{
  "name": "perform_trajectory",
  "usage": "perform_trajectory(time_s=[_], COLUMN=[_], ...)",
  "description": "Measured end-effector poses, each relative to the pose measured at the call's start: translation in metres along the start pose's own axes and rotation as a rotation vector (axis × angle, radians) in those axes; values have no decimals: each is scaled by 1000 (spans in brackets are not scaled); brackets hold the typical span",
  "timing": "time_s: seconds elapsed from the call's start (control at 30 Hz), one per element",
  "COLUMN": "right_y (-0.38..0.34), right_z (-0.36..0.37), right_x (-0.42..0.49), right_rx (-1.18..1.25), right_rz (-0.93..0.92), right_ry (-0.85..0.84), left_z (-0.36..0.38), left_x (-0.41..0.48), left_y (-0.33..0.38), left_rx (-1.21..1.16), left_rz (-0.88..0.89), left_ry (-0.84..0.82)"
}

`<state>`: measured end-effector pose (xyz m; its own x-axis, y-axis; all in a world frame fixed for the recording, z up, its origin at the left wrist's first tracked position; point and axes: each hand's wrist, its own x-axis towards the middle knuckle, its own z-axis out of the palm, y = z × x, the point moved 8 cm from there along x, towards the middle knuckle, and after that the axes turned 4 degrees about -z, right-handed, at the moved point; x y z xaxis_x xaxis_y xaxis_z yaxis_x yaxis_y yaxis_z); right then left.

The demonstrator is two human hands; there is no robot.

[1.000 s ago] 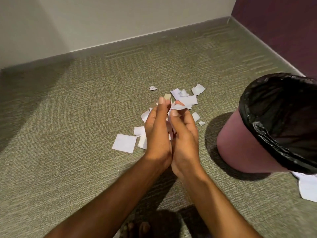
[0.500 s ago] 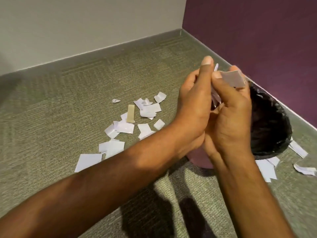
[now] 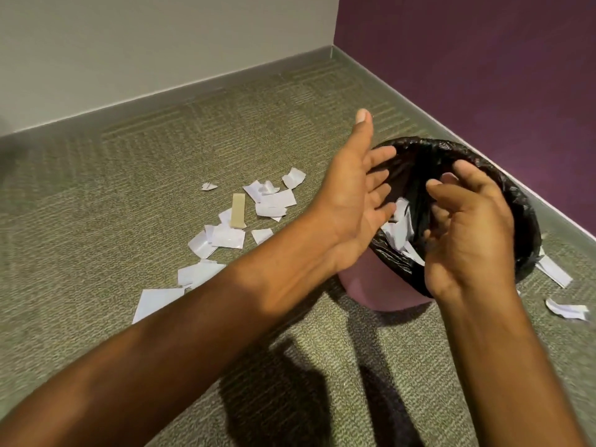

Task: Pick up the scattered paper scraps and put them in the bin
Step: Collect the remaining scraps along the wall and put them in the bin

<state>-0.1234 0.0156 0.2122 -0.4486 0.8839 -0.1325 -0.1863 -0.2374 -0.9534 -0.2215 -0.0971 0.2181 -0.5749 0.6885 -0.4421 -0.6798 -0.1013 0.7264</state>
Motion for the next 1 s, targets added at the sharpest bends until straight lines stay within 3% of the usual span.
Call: perform_trajectory(time_s=[0.2, 0.43, 0.57, 0.73, 1.0], right_y=[-8, 28, 95, 175, 274], right_z=[10, 76, 97, 93, 64], right_x=[-16, -79, -108, -121, -117], right_rx=[77, 44, -78, -217, -464], right_rz=[-84, -13, 153, 258, 267], right_ry=[-65, -446, -579, -587, -572], left_z=[-61, -186, -261, -328, -325], left_x=[-16, -45, -57, -70, -87], left_y=[20, 6, -52, -143, -177], left_rx=[-61, 1, 431, 1304, 1452], left_rz=[141, 191, 137, 63, 115], left_ry=[28, 296, 544, 749, 762])
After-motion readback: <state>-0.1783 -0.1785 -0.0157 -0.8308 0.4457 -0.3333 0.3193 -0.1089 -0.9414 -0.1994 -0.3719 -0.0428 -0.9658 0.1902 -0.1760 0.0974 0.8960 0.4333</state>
